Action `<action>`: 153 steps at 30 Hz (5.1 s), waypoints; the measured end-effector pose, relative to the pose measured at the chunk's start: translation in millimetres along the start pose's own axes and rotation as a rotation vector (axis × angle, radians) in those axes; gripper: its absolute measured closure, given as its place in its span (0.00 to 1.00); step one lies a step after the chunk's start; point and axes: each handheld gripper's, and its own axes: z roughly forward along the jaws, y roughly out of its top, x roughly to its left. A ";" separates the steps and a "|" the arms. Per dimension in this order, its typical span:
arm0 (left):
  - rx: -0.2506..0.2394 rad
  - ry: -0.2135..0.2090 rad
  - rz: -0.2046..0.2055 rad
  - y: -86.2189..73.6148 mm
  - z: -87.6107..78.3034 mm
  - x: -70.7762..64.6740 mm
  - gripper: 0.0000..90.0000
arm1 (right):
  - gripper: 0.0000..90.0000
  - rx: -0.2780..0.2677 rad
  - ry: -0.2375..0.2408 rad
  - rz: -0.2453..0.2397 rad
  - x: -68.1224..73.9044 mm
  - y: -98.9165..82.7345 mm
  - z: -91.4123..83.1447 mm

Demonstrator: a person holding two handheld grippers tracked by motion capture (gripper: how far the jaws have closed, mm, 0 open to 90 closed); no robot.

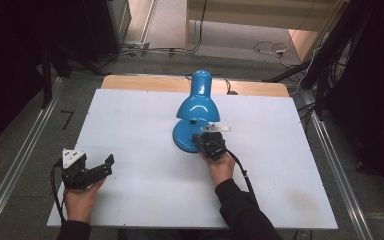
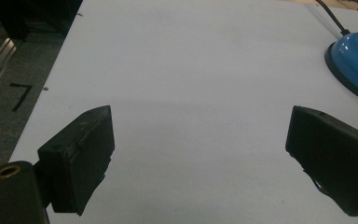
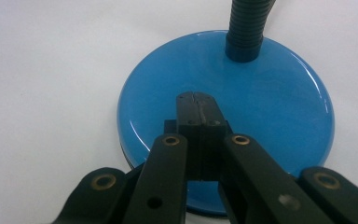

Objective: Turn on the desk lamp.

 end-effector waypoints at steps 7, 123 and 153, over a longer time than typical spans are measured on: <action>-0.001 0.001 -0.001 -0.2 -0.4 0.6 0.09 | 0.97 -0.001 0.003 0.000 0.6 -0.3 0.0; 0.010 0.001 -0.013 0.0 2.7 -1.8 0.09 | 0.24 -0.009 -0.047 0.003 -73.0 -26.3 -93.3; 0.015 0.003 -0.002 -0.5 3.0 -3.6 0.09 | 0.24 -0.006 -0.149 0.063 -125.7 -75.8 -157.0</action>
